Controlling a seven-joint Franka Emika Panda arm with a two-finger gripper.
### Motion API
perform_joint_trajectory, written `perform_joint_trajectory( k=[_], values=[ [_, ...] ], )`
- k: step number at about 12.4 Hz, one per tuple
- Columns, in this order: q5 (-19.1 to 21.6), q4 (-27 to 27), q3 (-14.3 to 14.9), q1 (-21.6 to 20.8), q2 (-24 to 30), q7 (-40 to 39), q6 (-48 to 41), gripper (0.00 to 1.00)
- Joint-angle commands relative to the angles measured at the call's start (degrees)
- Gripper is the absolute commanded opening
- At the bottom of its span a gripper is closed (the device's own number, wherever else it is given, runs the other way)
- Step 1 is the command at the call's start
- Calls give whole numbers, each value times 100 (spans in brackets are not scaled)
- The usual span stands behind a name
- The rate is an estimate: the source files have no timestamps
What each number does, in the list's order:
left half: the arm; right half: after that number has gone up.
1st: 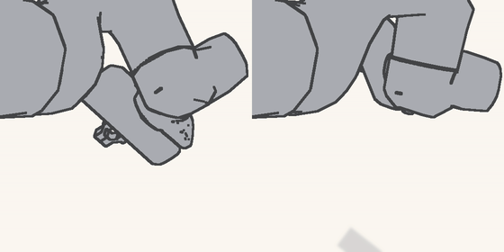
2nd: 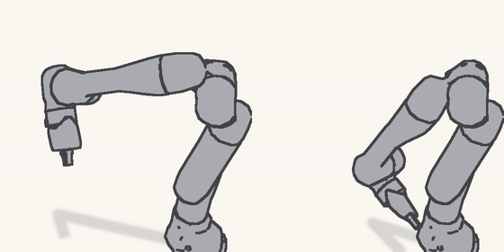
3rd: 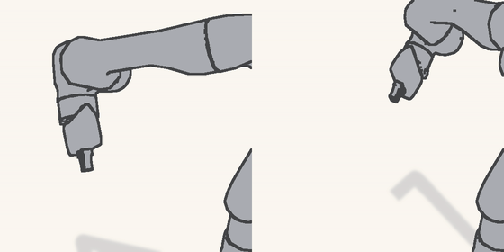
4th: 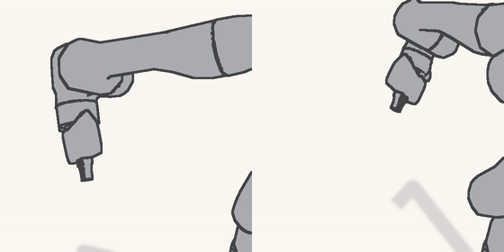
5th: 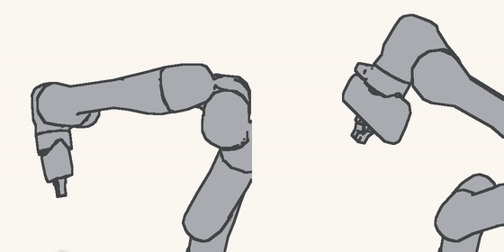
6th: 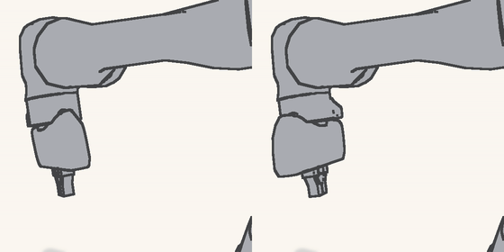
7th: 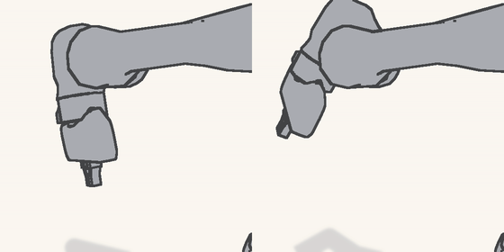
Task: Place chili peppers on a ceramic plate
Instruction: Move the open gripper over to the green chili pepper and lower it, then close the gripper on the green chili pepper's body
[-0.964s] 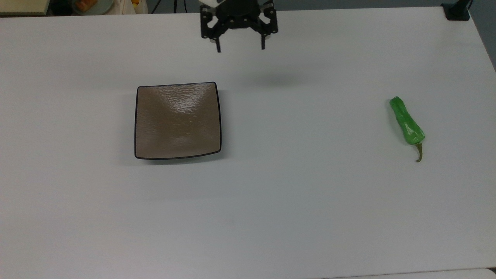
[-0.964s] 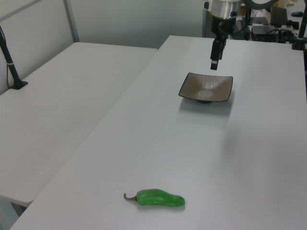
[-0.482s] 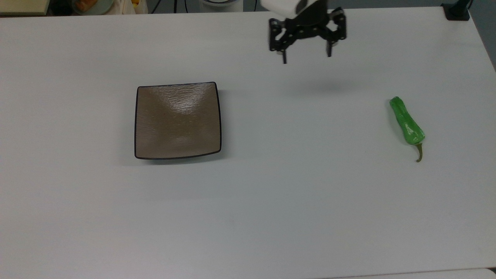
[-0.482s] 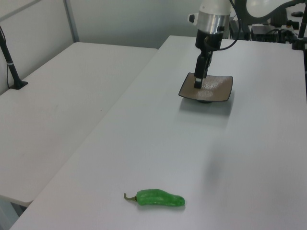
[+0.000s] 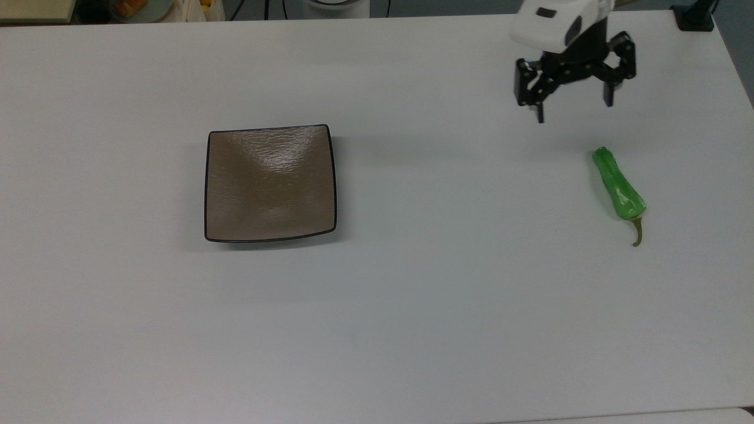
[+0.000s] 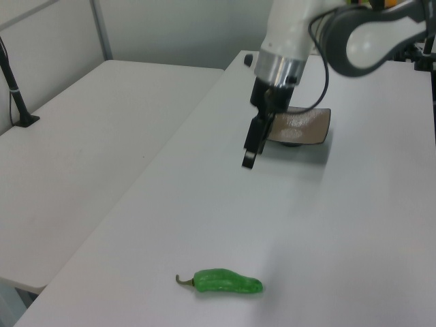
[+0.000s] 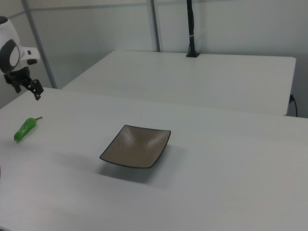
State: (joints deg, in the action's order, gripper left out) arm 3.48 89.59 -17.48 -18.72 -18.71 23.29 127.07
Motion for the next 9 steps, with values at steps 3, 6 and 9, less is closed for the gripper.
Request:
perform_joint_trajectory(
  k=[3,6,9],
  values=[
    [-163,-617,34,-640,-1089,475,888,100],
    [-977,-706,43,-940,-1608,1280,1372,100],
    [-1717,-1021,69,-1133,-2152,1880,1611,100]
  ],
)
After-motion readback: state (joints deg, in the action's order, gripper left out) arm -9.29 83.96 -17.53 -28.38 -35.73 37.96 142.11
